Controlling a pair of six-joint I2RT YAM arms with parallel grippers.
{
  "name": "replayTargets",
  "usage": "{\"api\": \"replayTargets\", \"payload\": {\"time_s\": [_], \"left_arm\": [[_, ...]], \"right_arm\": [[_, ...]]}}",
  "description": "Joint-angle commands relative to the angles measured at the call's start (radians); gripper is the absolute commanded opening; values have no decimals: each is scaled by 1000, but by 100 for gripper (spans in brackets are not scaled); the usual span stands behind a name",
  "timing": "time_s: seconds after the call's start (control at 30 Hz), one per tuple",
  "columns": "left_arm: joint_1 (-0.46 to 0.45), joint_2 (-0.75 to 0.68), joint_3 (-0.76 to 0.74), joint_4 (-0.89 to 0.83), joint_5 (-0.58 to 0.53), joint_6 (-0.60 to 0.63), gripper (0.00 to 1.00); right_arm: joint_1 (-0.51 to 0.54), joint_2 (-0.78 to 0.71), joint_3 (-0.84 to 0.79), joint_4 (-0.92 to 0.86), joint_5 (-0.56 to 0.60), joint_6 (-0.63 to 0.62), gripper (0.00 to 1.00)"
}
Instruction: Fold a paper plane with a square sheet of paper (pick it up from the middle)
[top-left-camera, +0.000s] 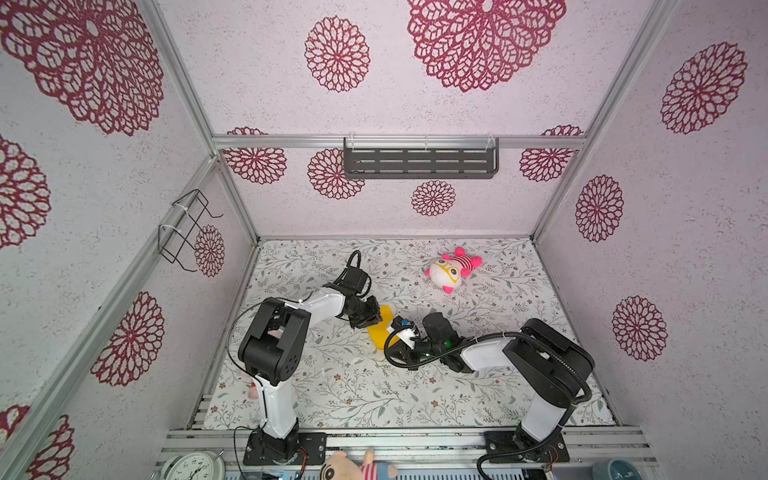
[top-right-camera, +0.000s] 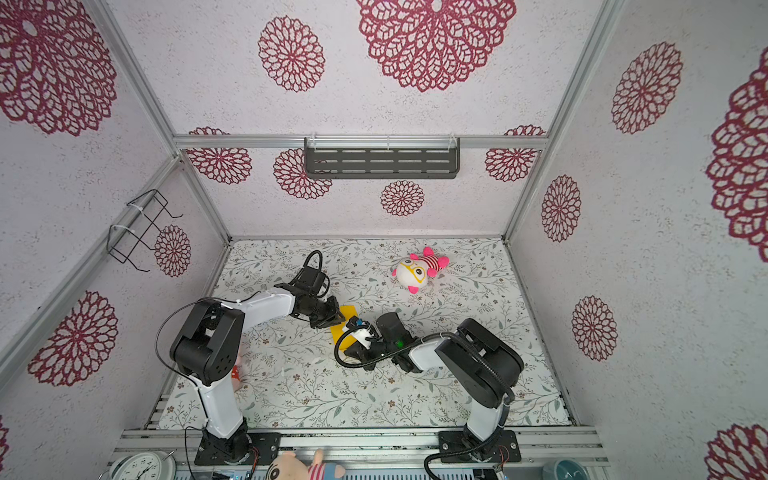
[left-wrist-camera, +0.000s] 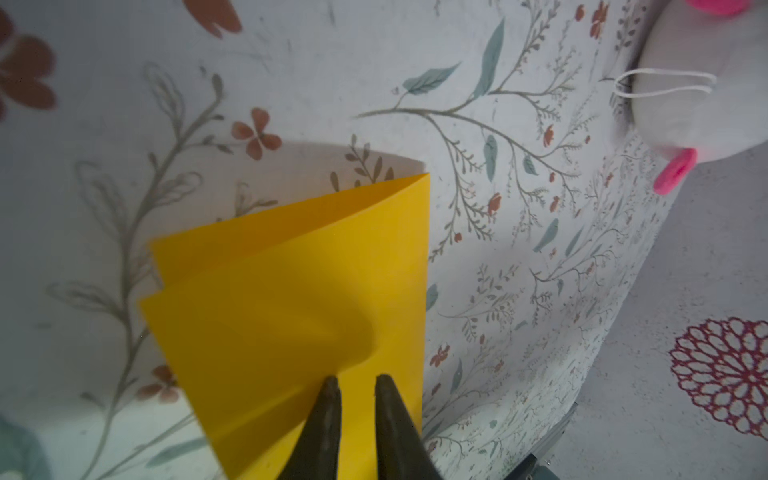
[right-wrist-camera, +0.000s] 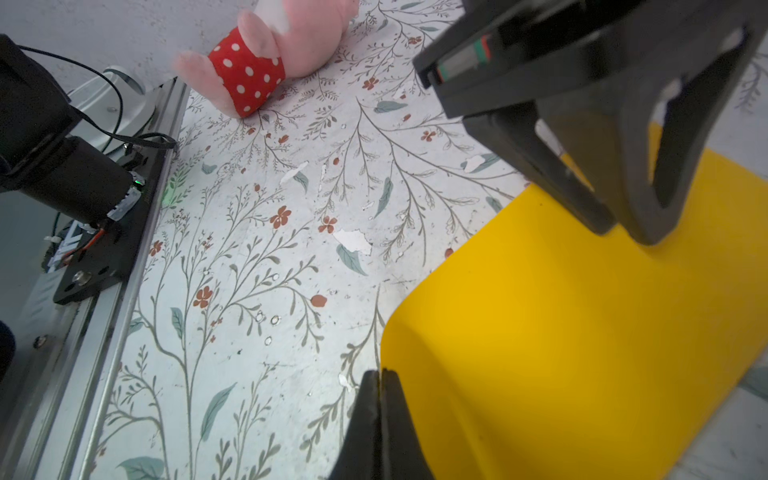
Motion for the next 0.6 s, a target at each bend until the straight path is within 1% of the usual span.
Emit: {"api": "replayTargets", "payload": {"time_s": [0.0,0.03,0.07,0.17,0.27,0.47,0.57], "left_arm": [[-8,26,39,-58,-32,55,14],[-9,25,45,-66,-35,59,13],[-8,67,48,-70,-37,64,12],[-10,88,55,-92,-41,79,9],[-10,95,55,-105,-56,89,5],[-10,100,56,-112,-71,104,0],[-10,102,56,-110,-72,104,0]], "right_arm": [[6,10,46,-7,-18,38,0],[6,13,57,-28,-4,44,0],[5,16,68,-47,10,50,0],[4,25,99,-100,59,69,0],[3,25,117,-132,105,90,0],[-8,27,148,-164,177,155,0],[-8,29,164,-185,217,182,0]]}}
